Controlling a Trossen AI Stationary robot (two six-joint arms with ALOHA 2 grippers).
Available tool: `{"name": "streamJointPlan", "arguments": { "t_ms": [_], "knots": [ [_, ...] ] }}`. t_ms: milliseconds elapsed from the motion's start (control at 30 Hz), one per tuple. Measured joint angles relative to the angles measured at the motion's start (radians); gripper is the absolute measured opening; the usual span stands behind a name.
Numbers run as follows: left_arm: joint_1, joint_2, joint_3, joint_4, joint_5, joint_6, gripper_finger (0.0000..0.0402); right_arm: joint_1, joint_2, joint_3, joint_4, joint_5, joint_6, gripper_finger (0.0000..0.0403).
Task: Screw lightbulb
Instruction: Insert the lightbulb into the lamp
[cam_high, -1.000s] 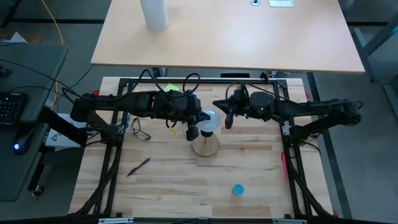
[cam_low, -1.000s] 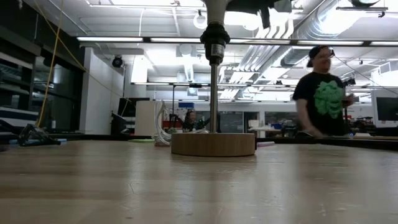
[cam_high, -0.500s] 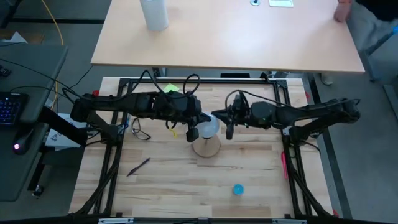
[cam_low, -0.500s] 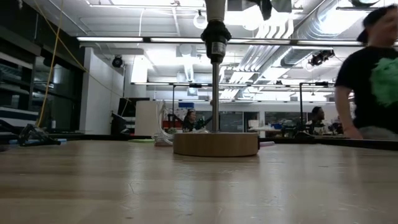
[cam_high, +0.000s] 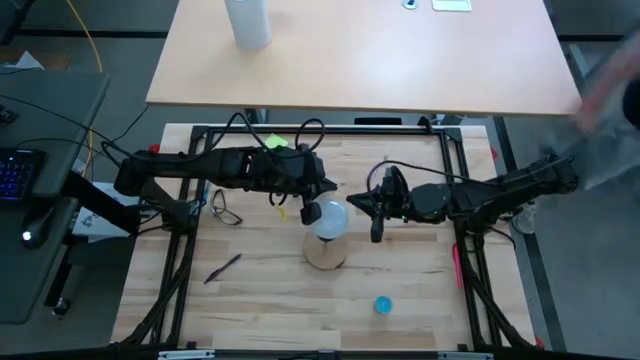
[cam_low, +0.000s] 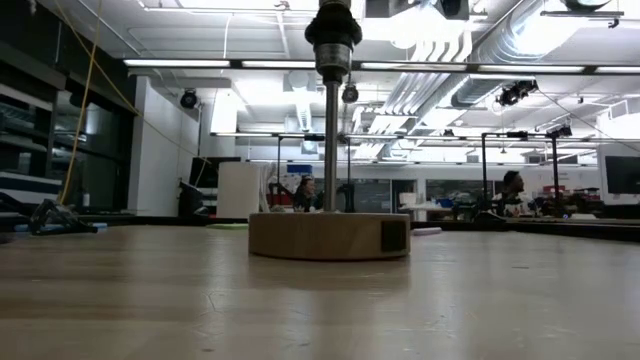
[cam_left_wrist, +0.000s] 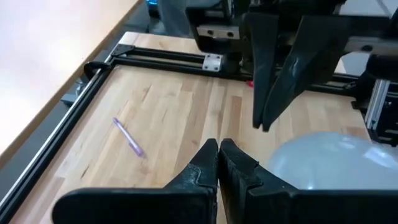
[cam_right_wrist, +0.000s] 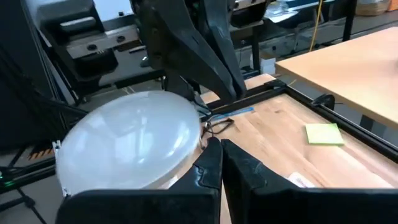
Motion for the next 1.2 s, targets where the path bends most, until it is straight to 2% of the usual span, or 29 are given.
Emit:
{"name": "streamJointPlan", "arguments": {
  "t_ms": [233, 433, 533, 600, 700, 833, 933, 1067, 1200],
  "knots": [
    [0.000, -0.018, 0.000, -0.014, -0.030, 0.037, 0.0000, 0.000, -0.025, 0.000, -0.061, 0.024, 0.013, 0.0000],
    [0.006, -0.123, 0.002, -0.123, -0.190, 0.078, 0.0000, 0.000, -0.092, 0.000, -0.141, 0.047, 0.015, 0.0000],
    [-0.020, -0.205, -0.009, -0.188, -0.182, 0.034, 0.0000, -0.001, -0.107, 0.000, -0.149, 0.023, 0.016, 0.0000],
    [-0.084, -0.266, -0.060, -0.176, -0.148, -0.035, 0.0000, -0.001, -0.105, 0.000, -0.147, 0.008, 0.020, 0.0000],
    [-0.234, -0.340, -0.194, -0.077, -0.148, -0.142, 0.0000, -0.026, -0.080, 0.000, -0.126, -0.024, 0.019, 0.0000],
    [-0.455, -0.372, -0.386, 0.156, -0.275, -0.339, 0.0000, -0.093, -0.016, 0.000, -0.002, -0.129, 0.014, 0.0000],
    [-0.563, -0.333, -0.433, 0.295, -0.345, -0.374, 0.0000, -0.149, 0.039, 0.000, 0.103, -0.179, 0.013, 0.0000],
    [-0.576, -0.248, -0.436, 0.320, -0.459, -0.323, 0.0000, -0.214, 0.105, 0.000, 0.174, -0.284, 0.022, 0.0000],
    [-0.507, -0.194, -0.436, 0.444, -0.448, -0.217, 0.0000, -0.232, 0.146, 0.000, 0.213, -0.363, 0.045, 0.0000]
  ]
}}
